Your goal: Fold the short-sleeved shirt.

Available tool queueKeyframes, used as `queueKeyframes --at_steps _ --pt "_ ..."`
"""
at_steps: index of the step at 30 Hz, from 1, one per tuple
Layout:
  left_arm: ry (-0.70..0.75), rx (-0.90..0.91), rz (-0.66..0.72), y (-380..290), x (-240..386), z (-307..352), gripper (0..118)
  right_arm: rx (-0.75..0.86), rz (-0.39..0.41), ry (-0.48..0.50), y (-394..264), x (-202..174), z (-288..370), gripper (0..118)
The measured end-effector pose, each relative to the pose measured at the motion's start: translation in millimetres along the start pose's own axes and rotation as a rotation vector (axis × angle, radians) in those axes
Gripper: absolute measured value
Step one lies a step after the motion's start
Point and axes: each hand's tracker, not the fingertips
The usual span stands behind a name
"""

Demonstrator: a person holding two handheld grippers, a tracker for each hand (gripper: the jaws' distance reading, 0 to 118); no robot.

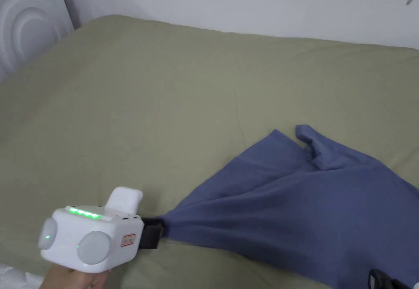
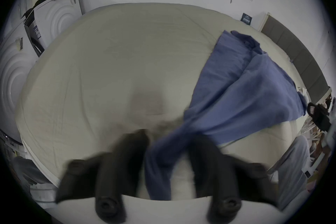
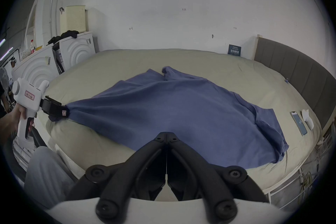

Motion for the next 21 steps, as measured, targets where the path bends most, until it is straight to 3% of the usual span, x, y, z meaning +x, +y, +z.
queueKeyframes --at_steps 2,6,9,14,18,19,20,21 --pt "-0.07 0.037 0.043 2 2 5 3 -0.011 -0.012 -0.01 4 10 -6 3" --pt "0.018 0.044 -0.034 6 13 12 3 -0.011 -0.042 -0.036 23 30 -21 3" --pt "0.008 0.039 -0.003 6 15 11 3 -0.011 -0.043 -0.048 51 51 -46 3" --pt "0.001 0.03 0.046 5 11 7 3 -0.033 -0.043 -0.053 120 90 -122 3" --pt "-0.005 0.02 0.079 4 10 5 3 -0.154 -0.047 0.023 169 116 -204 3" --pt "-0.008 0.02 0.086 5 10 4 3 -0.187 -0.046 0.011 177 121 -224 8" --pt "-0.011 0.017 0.095 5 10 3 3 -0.228 -0.028 -0.005 184 123 -241 30" --pt "-0.013 0.018 0.102 5 9 3 3 -0.252 -0.008 -0.003 189 126 -257 85"
